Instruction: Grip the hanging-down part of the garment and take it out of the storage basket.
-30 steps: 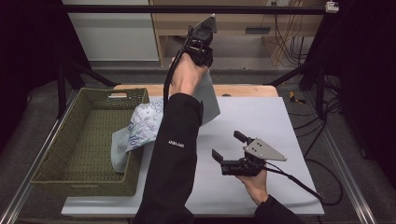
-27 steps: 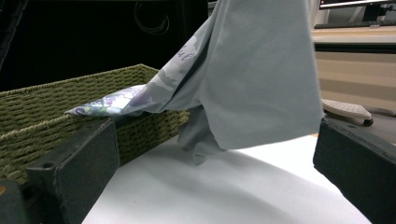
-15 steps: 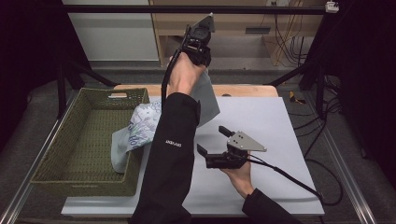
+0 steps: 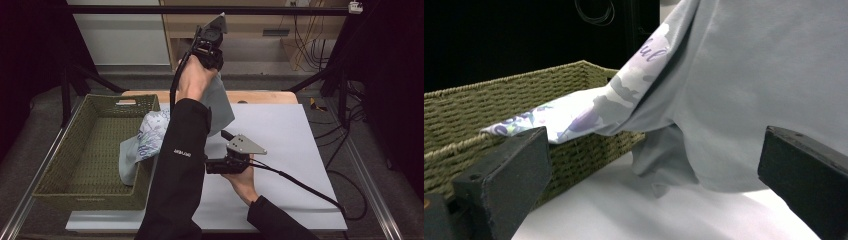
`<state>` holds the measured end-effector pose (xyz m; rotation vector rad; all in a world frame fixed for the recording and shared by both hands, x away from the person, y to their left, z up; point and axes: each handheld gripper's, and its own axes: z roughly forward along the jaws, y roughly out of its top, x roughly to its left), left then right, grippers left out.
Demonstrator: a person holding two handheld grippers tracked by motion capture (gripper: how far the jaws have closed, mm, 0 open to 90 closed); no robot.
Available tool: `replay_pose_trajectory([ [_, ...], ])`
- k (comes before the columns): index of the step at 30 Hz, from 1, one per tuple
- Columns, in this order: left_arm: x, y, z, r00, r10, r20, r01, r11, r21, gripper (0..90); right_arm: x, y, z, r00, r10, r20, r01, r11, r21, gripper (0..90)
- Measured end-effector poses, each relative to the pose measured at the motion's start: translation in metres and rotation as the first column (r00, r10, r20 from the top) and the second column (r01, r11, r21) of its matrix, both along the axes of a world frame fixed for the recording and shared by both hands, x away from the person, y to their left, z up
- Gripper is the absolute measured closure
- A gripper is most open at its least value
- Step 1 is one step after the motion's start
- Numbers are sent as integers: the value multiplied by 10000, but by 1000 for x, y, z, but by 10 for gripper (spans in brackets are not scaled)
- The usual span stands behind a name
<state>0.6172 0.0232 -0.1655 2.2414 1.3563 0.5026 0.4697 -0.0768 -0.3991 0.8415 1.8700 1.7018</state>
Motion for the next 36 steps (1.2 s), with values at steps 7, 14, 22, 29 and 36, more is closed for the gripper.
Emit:
replay_pose_trajectory([
  [7,0,-1,0,10000,2,34,-2,10000,60,819,7,15,3,9998,58,-216,-57,10000,70,15],
  [14,-1,0,4,10000,-16,57,16,9999,104,819,20,28,5,9994,-27,-349,30,10000,88,17],
  [22,-1,-2,4,9998,-60,174,57,9998,169,819,34,36,7,9986,-86,-522,97,9997,223,22],
  [29,-3,-1,7,10000,-56,80,54,9997,247,819,42,52,11,9973,-189,-710,219,9989,414,24],
  [36,-5,-1,8,9999,-87,98,84,9995,299,819,54,61,8,9969,-428,-655,453,9983,379,31],
])
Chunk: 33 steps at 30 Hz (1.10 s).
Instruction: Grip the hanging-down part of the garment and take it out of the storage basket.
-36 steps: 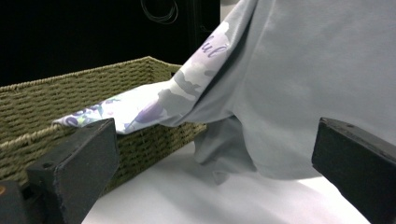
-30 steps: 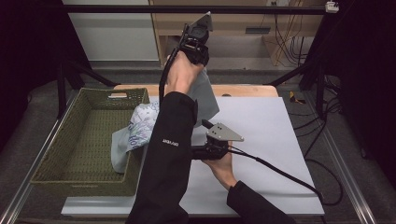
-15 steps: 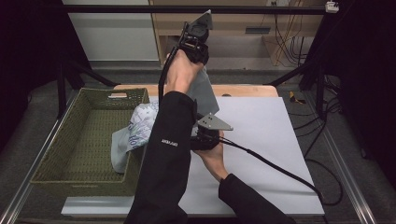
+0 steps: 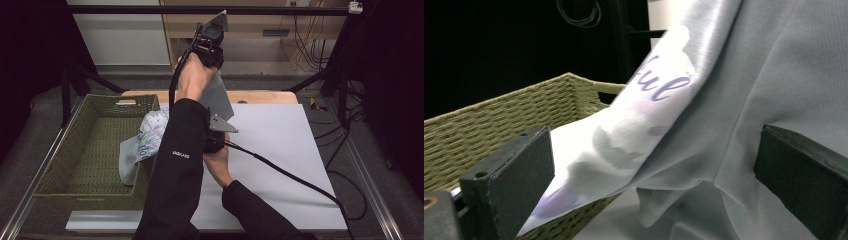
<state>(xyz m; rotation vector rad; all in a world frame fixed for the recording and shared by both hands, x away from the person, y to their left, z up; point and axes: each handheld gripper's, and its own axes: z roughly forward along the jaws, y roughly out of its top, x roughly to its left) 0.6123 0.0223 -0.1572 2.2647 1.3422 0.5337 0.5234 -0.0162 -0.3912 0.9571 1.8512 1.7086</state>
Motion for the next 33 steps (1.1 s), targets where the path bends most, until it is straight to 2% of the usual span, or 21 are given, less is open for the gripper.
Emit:
replay_pose_trajectory([
  [5,0,0,2,10000,39,38,-39,10000,33,819,9,4,2,9997,-205,153,210,9993,-312,65],
  [6,0,-1,2,10000,56,72,-56,10000,54,820,10,6,3,9994,-354,35,355,9990,-289,83],
  [9,0,-2,1,10000,45,30,-45,10000,50,820,10,11,7,9997,-240,47,242,9986,-463,169],
  [11,0,0,2,10000,32,-10,-32,9999,143,819,11,13,8,9996,-247,147,255,9978,-610,271],
  [16,-1,4,2,9999,104,10,-104,9999,124,819,11,12,9,9999,-121,47,124,9966,-815,638],
  [19,-1,7,2,9999,153,17,-153,9998,86,819,11,12,9,9998,-181,26,183,9959,-882,794],
  [25,-1,9,2,9999,131,50,-131,9999,16,820,9,12,10,9995,-274,-180,257,9957,-892,844],
  [33,-2,7,4,9999,19,153,-19,10000,17,819,5,1,10,9997,-180,175,195,9958,-892,855],
])
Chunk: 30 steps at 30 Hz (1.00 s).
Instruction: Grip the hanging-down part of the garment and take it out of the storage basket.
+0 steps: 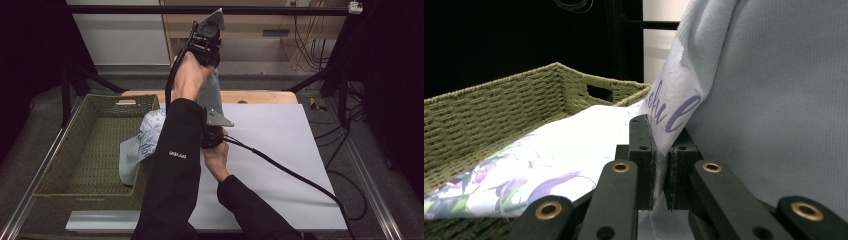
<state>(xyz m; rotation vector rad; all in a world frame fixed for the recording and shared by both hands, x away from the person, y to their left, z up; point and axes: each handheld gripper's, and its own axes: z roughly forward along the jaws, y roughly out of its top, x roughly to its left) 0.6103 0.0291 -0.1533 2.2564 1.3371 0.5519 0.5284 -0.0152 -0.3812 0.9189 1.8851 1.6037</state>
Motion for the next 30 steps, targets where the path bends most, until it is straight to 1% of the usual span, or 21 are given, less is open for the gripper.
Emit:
replay_pose_trajectory([
  [5,-1,-1,0,10000,0,54,0,10000,-4,819,-1,-14,-4,9999,-93,-67,94,9999,136,856],
  [6,-1,-1,0,10000,16,87,-15,10000,-65,820,-2,-17,-4,10000,-74,-29,75,9999,102,857],
  [8,-1,-1,1,10000,-8,91,8,10000,-17,819,-4,-25,-4,10000,-74,-3,74,9998,200,858],
  [9,-2,-2,2,9999,-49,110,49,10000,-32,819,-4,-28,-4,10000,-67,22,66,9999,116,858],
  [11,-2,-2,2,9999,-19,136,19,10000,-30,819,-5,-33,-4,9999,-21,163,19,10000,97,859],
  [13,-2,-2,2,9998,3,184,-3,10000,-23,819,-6,-37,-3,9999,-42,131,40,9999,111,859],
  [14,-3,-2,2,9998,7,197,-7,10000,-3,819,-8,-44,-1,9998,37,198,-38,10000,44,859],
  [16,-3,-2,3,9998,-11,188,10,10000,52,819,-8,-46,-1,9998,39,181,-40,10000,64,859],
  [17,-3,-3,3,9999,-21,144,21,10000,24,819,-12,-54,1,9998,98,163,-100,9999,94,859],
  [18,-3,-3,3,9999,-23,146,22,10000,13,819,-13,-56,1,9996,174,202,-176,9998,73,859],
  [19,-3,-4,2,9999,-42,168,40,10000,74,819,-14,-57,1,9995,169,262,-171,9998,76,859],
  [22,-4,-6,1,9998,-97,171,95,9999,70,819,-18,-62,2,9994,172,310,-172,9999,-2,859],
  [23,-4,-6,2,9999,-96,113,95,9999,83,819,-20,-68,2,9996,14,289,-13,10000,-23,859],
  [24,-4,-6,2,9999,-96,113,95,9999,83,819,-21,-71,2,9992,10,395,-5,9999,-112,859],
  [26,-4,-7,2,9998,-150,134,149,9999,86,819,-21,-76,3,9992,-138,385,143,9998,-132,859],
  [27,-4,-7,2,9998,-150,134,149,9999,86,820,-21,-76,3,9992,-138,385,143,9998,-132,859],
  [28,-4,-7,2,9998,-146,148,145,9999,86,820,-21,-80,3,9986,-198,491,207,9996,-180,859],
  [29,-5,-8,3,9998,-169,145,168,9998,83,819,-19,-88,4,9977,-437,514,449,9987,-226,859],
  [30,-5,-8,3,9998,-169,145,168,9998,83,819,-19,-91,4,9974,-524,501,535,9984,-203,859],
])
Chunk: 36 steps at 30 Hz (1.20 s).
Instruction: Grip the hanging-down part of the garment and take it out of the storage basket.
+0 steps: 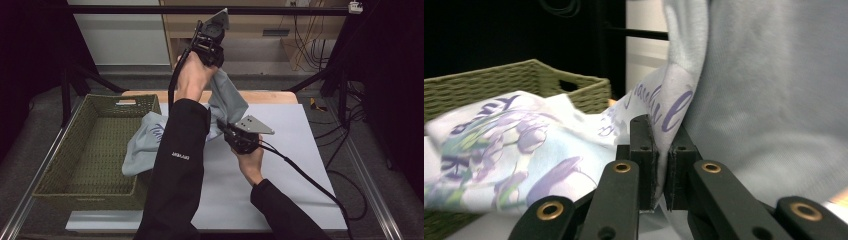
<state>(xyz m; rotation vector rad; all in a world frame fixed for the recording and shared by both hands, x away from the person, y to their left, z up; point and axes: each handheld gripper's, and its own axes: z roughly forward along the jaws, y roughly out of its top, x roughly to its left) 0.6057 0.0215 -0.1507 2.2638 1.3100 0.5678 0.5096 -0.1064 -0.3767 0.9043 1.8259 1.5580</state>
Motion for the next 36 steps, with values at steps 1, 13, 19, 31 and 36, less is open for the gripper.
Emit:
replay_pose_trajectory([
  [1,0,-1,0,10000,-11,-1,11,10000,-48,819,1,-5,1,10000,-96,26,96,9999,42,859],
  [13,-1,-10,1,9998,-197,26,198,9998,-102,819,6,-36,9,9928,-1119,424,1120,9937,-4,854],
  [19,-2,-15,1,9994,-346,8,346,9994,-52,819,1,-37,-1,9979,-578,300,585,9980,-252,830],
  [31,-7,-20,-3,9984,-565,79,566,9983,-104,819,-12,-44,-1,9999,64,129,-63,10000,-74,208],
  [36,-10,-18,-6,9982,-591,86,592,9982,-135,819,-28,-58,-3,9999,145,-57,-144,9998,150,17],
])
